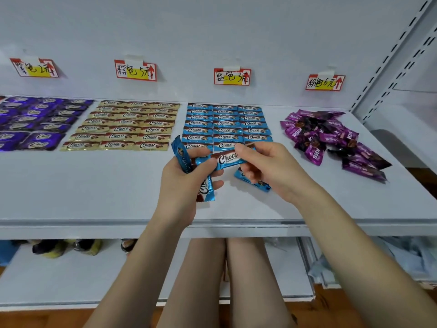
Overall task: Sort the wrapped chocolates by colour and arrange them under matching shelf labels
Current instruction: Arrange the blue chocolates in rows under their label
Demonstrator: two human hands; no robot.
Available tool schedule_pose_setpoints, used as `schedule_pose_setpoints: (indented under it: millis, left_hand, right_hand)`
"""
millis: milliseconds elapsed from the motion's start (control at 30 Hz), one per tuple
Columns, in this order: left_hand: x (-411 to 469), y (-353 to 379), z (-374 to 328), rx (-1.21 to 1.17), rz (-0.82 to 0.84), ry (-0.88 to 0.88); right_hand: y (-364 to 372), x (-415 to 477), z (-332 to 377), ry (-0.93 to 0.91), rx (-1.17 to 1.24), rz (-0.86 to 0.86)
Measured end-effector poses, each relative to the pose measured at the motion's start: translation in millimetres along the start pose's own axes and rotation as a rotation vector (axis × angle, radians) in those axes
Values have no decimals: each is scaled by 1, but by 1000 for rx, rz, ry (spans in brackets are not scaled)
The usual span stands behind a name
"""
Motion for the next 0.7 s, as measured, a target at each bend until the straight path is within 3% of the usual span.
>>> schedule_pose_setpoints:
  millis: [133, 267, 333, 533, 700]
  left_hand:
    - [3, 0, 0, 15, -20, -8]
    - [6, -1, -3, 30, -13, -7]
    - [7, 0, -4, 27, -17, -19]
    - [12, -10, -6, -97, -123, -50]
    - [15, -20, -5, -130, -222, 12]
  right_hand:
    - [-4, -5, -3, -212, -181, -84]
    - [-6, -5, -1, -446, -498, 111]
    - [-9, 2, -3, -452, -565, 142]
    - [-20, 38, -15, -381, -753, 6]
    - [-11, 48, -28, -324, -918, 168]
Point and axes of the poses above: each hand's wrist, its own x-axis towards the middle knuckle, its own y-axis out of the palm, z = x × y, the point moved 1 cm from there along x, towards the middle knuckle, and after that the axes turned 11 degrees about -y, right-handed, at the moved point
